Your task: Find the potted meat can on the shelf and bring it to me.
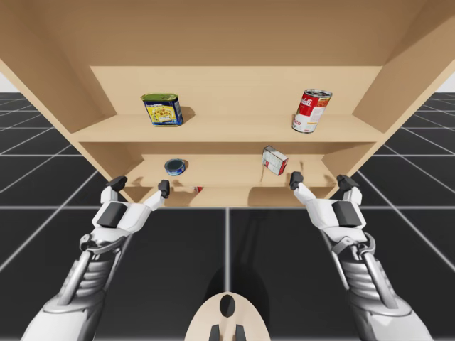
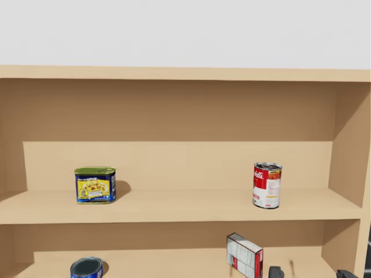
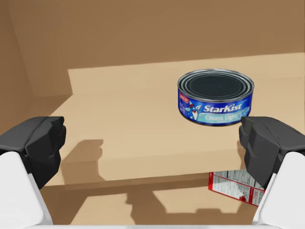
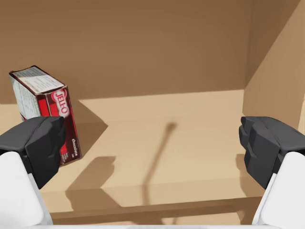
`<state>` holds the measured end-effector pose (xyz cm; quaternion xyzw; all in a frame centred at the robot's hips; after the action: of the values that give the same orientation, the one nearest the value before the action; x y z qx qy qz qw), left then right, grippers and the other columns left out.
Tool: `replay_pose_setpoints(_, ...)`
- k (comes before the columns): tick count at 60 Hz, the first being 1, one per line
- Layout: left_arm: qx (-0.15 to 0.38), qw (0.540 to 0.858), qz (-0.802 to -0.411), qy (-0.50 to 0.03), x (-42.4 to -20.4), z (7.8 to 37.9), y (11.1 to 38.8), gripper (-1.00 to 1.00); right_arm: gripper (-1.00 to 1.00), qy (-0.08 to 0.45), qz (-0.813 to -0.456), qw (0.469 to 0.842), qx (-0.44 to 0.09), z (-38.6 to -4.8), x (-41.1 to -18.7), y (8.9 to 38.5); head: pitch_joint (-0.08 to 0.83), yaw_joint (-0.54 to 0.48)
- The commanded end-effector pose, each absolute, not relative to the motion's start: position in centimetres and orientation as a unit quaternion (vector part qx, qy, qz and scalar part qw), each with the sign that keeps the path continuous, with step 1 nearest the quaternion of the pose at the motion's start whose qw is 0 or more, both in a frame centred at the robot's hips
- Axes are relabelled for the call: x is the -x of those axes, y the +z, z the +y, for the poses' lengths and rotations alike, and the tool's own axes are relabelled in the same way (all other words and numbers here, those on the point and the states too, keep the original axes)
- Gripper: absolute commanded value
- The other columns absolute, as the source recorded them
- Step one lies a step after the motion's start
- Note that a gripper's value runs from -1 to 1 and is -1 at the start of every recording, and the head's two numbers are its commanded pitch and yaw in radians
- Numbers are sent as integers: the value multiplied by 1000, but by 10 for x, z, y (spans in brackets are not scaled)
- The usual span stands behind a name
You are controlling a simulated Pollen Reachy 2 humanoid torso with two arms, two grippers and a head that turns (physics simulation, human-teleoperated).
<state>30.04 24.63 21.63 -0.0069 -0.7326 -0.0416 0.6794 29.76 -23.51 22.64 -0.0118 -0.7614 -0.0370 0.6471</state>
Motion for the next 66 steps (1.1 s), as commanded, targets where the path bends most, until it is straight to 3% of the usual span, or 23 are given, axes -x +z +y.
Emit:
replay_pose_setpoints(1,5,678,-734,-43,-299,246,217,-1000,-1000,-44,-765,643,13,-235,-298,225,-3,-46)
replay_pose_setpoints(13,5,677,-735,-38,-298,248,218,-1000,-1000,-41,-766,642,6,-235,-298,227,46,-16)
replay_pose_setpoints(29,2,671,-741,-34,-295,251,223,-1000,-1000,-37,-768,640,12,-236,-297,228,124,193)
replay_pose_setpoints(42,-6,665,-745,-45,-281,239,236,-1000,-1000,-38,-768,639,13,-236,-296,229,139,277)
replay_pose_setpoints(58,29,651,-756,-66,-228,205,322,-1000,-1000,-43,-767,640,17,-239,-296,228,144,273)
replay_pose_setpoints(66,38,643,-761,-78,-225,192,353,-1000,-1000,-45,-767,640,18,-240,-296,229,147,280)
